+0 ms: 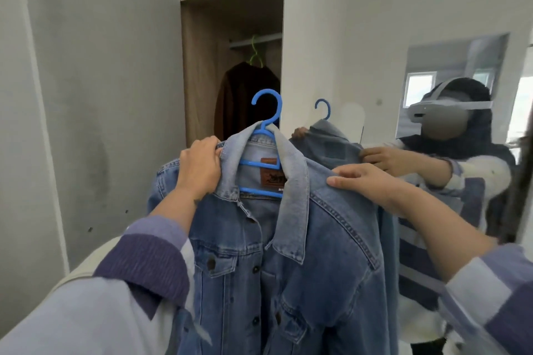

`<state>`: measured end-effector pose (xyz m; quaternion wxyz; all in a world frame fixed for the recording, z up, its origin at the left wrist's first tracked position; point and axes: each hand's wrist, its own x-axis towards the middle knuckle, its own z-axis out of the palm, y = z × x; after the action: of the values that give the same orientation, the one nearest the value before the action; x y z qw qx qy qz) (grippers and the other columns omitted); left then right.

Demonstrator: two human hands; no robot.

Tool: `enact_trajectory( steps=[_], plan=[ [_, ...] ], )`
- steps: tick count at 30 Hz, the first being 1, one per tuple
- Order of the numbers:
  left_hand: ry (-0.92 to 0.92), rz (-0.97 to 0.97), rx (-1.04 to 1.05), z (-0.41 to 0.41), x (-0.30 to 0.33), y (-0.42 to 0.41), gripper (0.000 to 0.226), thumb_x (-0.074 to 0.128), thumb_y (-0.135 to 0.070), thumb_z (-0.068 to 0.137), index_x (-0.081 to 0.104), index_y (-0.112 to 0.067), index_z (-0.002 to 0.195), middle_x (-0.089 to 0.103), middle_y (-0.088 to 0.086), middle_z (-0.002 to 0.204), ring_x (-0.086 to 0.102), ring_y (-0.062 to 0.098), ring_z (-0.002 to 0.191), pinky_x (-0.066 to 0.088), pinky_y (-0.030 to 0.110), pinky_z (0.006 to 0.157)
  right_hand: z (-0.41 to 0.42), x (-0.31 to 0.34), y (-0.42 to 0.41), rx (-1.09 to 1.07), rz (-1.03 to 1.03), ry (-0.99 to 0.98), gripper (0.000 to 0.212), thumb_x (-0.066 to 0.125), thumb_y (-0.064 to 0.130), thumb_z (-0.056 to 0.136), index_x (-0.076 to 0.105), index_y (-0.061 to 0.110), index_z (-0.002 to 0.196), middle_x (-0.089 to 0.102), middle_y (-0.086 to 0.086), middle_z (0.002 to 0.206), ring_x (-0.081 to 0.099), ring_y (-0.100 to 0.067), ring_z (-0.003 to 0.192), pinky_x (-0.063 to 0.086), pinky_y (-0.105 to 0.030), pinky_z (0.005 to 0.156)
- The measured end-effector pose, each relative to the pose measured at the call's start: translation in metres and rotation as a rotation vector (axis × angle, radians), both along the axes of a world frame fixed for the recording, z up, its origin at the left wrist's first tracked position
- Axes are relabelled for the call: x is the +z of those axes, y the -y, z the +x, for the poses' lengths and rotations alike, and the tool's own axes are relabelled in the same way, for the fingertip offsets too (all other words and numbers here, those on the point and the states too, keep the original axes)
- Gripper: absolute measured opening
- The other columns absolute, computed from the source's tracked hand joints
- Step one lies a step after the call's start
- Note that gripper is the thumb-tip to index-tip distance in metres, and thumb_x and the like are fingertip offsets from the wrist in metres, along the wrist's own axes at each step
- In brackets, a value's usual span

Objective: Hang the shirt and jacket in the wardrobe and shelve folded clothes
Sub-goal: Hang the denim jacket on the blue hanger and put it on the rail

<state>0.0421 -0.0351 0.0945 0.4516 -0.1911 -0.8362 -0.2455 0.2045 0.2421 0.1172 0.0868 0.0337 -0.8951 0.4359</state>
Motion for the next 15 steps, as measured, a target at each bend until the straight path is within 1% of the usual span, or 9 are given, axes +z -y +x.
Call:
enact_trajectory(
  steps=[4,6,8,9,10,11,12,13,15],
  plan=[
    [0.07,0.092,-0.226,-0.065,0.006,-0.005,0.025,0.036,-0.021,0.094,0.04,-0.012,0.072,0.055,0.008,0.076,0.048,0.029,0.072,0.033,0.036,0.063,-0.019,0.019,0.027,0.16,-0.397,0.105,0.042,0.07,0.022,0.072,0.066,0.001,0.108,0.067,-0.02,0.111,0.064,-0.028,0.095,0.048,-0.038,0.093],
    [0.145,0.127,-0.349,-0.099,0.013,-0.011,0.028,0.032,-0.032,0.089,0.041,-0.011,0.073,0.054,0.006,0.075,0.049,0.027,0.07,0.036,0.037,0.062,-0.033,0.036,0.053,0.182,-0.512,0.067,0.025,0.054,0.01,0.08,0.076,0.003,0.088,0.074,-0.014,0.092,0.07,-0.018,0.079,0.056,-0.025,0.074],
    [0.225,0.136,-0.463,-0.132,0.022,-0.016,0.03,0.035,-0.036,0.089,0.043,-0.011,0.076,0.055,0.005,0.078,0.05,0.024,0.071,0.039,0.038,0.064,-0.049,0.058,0.074,0.133,-0.616,-0.035,0.047,0.043,-0.004,0.085,0.074,0.007,0.051,0.071,-0.003,0.059,0.067,-0.003,0.054,0.05,-0.011,0.049],
    [0.254,0.139,-0.53,-0.148,0.026,-0.019,0.027,0.041,-0.033,0.092,0.043,-0.012,0.076,0.054,0.004,0.079,0.05,0.022,0.071,0.04,0.038,0.065,-0.058,0.067,0.081,0.128,-0.629,-0.052,0.044,0.048,-0.005,0.083,0.072,0.004,0.047,0.07,-0.002,0.057,0.066,0.0,0.054,0.05,-0.009,0.051],
    [0.281,0.143,-0.588,-0.163,0.03,-0.021,0.023,0.046,-0.026,0.095,0.042,-0.014,0.076,0.054,0.004,0.08,0.048,0.018,0.072,0.041,0.038,0.067,-0.068,0.075,0.09,0.107,-0.628,-0.028,0.021,0.061,0.0,0.077,0.074,0.0,0.06,0.073,-0.008,0.069,0.069,-0.003,0.067,0.053,-0.012,0.065],
    [0.301,0.149,-0.647,-0.179,0.034,-0.024,0.019,0.05,-0.019,0.096,0.043,-0.015,0.078,0.054,0.004,0.083,0.048,0.016,0.075,0.041,0.036,0.069,-0.082,0.084,0.102,0.069,-0.638,-0.022,0.022,0.072,0.005,0.063,0.073,-0.005,0.083,0.074,-0.014,0.089,0.07,-0.013,0.087,0.053,-0.022,0.083],
    [0.339,0.157,-0.698,-0.191,0.037,-0.027,0.012,0.052,-0.016,0.095,0.047,-0.016,0.084,0.056,0.004,0.089,0.05,0.015,0.08,0.043,0.033,0.073,-0.092,0.089,0.113,0.009,-0.639,-0.047,0.051,0.077,0.008,0.051,0.069,-0.006,0.1,0.071,-0.017,0.102,0.067,-0.025,0.095,0.05,-0.034,0.093],
    [0.379,0.149,-0.742,-0.205,0.042,-0.031,0.004,0.054,-0.018,0.094,0.051,-0.016,0.092,0.058,0.004,0.096,0.054,0.015,0.087,0.046,0.032,0.08,-0.099,0.092,0.121,0.0,-0.652,-0.061,0.054,0.075,0.01,0.05,0.066,-0.005,0.101,0.069,-0.018,0.102,0.066,-0.03,0.091,0.049,-0.038,0.092],
    [0.38,0.092,-0.76,-0.229,0.052,-0.038,0.015,0.053,-0.026,0.093,0.056,-0.017,0.104,0.06,0.004,0.107,0.057,0.019,0.098,0.048,0.039,0.09,-0.121,0.101,0.134,-0.065,-0.649,-0.094,0.025,0.059,0.007,0.071,0.063,-0.001,0.095,0.064,-0.019,0.091,0.061,-0.027,0.075,0.047,-0.036,0.081]
  ],
)
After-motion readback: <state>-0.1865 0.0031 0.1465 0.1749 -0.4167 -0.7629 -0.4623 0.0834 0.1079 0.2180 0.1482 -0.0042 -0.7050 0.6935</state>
